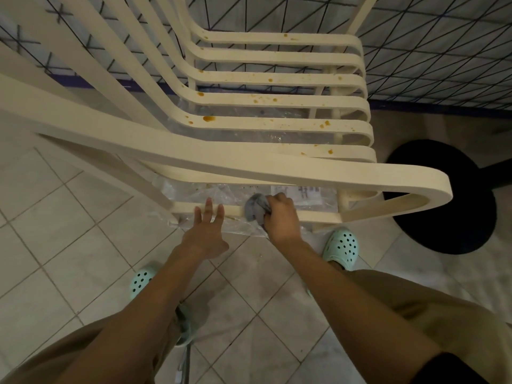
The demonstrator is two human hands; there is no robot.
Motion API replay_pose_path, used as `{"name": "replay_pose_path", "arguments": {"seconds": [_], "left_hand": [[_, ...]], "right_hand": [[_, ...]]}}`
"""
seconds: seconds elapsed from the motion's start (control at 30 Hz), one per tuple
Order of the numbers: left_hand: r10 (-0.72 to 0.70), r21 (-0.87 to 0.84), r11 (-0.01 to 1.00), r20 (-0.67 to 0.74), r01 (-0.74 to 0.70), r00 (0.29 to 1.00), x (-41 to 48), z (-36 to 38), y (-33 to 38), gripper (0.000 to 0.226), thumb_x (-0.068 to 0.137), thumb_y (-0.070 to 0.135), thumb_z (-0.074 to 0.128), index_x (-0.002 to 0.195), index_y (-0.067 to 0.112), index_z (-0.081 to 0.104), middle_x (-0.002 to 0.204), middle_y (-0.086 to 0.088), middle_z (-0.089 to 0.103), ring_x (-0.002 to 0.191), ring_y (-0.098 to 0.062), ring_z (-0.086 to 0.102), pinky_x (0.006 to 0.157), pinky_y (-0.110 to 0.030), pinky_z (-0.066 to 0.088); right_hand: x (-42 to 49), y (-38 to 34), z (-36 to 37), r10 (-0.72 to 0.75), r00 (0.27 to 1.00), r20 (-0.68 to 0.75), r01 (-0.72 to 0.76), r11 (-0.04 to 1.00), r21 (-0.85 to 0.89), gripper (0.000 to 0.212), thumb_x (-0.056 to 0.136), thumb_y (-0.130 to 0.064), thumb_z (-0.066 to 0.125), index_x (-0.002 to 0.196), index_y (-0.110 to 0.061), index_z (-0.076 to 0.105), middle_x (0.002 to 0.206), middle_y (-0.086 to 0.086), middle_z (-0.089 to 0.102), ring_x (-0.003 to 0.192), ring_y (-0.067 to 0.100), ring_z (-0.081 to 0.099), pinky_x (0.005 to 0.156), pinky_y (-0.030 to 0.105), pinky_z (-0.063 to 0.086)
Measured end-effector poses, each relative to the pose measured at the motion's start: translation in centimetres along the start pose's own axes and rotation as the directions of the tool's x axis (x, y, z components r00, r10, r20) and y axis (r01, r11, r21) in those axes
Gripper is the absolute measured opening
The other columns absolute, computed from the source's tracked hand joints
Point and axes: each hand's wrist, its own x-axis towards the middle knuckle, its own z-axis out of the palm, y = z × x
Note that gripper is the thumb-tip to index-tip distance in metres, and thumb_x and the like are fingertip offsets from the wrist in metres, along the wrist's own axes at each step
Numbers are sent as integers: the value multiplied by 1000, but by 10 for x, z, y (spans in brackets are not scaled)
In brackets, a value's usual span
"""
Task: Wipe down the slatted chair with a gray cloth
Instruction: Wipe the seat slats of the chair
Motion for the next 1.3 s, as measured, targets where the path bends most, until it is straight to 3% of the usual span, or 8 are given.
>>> {"name": "replay_pose_path", "arguments": {"seconds": [0.23,0.4,0.6,0.77,0.9,1.17,1.3], "left_hand": [[10,2,1000,0,-10,1000,0,-1,-1,97,91,32,60,152,21,-16,154,-3,-34,145,-33,-22,116,-49,20],[17,-7,1000,8,-17,1000,1,-1,-3,97,91,33,60,152,22,-14,154,-3,-34,145,-33,-21,115,-50,20],[15,-6,1000,13,-15,1000,1,-2,-2,95,92,33,58,152,22,-15,155,-3,-34,144,-34,-22,116,-48,19],[13,-15,1000,5,-13,1000,2,0,-3,98,91,30,60,152,22,-16,154,-2,-35,144,-33,-22,114,-49,21],[8,-2,1000,8,-8,1000,2,1,-1,99,91,31,60,152,21,-17,153,-2,-37,144,-34,-23,115,-51,20],[11,2,1000,-4,-11,1000,3,6,-4,100,90,32,61,151,21,-18,152,-3,-38,144,-34,-24,115,-52,20],[12,7,1000,-18,-12,1000,5,8,-3,101,90,35,61,151,21,-18,152,-4,-38,143,-35,-24,115,-49,20]], "right_hand": [[-4,17,-13,-172,981,87,166,983,78,26,83,2,59,108,-3,66,101,17,55,93,33,51,72,34,39],[-8,44,-40,-150,982,114,150,989,8,29,81,4,57,109,-2,65,105,18,56,94,33,51,73,29,33],[-13,75,-62,-50,995,88,58,995,-84,27,80,2,61,106,-5,65,104,15,57,95,34,53,76,40,46],[-16,72,-56,37,999,13,-36,994,-106,27,80,7,59,105,-2,64,103,17,55,97,35,51,77,35,42],[-16,63,-48,97,995,-32,-101,981,-165,22,86,2,54,106,2,59,109,21,54,101,37,48,79,41,42],[-11,31,-21,32,998,-51,-40,986,-159,23,84,2,52,106,1,58,109,20,54,101,36,47,79,40,39],[-7,5,-1,-35,999,-18,32,993,-113,25,72,6,61,96,3,62,96,24,58,90,41,54,72,40,41]]}}
